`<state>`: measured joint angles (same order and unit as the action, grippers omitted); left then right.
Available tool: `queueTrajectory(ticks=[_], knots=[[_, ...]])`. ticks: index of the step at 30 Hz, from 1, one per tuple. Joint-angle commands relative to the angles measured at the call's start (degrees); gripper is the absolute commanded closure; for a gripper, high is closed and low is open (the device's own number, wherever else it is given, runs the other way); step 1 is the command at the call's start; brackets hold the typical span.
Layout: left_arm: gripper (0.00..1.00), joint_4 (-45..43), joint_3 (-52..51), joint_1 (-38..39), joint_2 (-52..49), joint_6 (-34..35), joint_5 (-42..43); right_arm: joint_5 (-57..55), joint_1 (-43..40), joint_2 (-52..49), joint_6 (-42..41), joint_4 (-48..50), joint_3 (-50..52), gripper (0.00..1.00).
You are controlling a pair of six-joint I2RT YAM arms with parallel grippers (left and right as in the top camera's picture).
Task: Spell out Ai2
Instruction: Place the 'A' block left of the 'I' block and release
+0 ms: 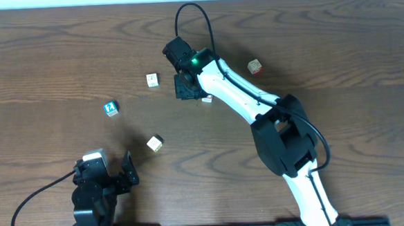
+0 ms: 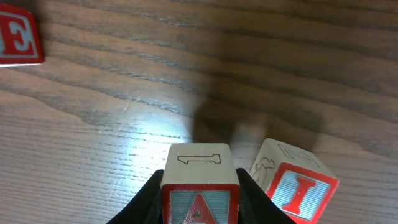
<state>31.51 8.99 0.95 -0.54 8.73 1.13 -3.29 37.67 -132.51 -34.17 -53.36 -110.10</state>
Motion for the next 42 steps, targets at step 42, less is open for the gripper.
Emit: queueTrajectory(ticks=[42], knots=[[0.05,-0.13,-0.61,-0.24,0.28,-0.85,-0.22,-2.97,-0.15,-1.57,-3.69,-2.08,-0.87,0.63]])
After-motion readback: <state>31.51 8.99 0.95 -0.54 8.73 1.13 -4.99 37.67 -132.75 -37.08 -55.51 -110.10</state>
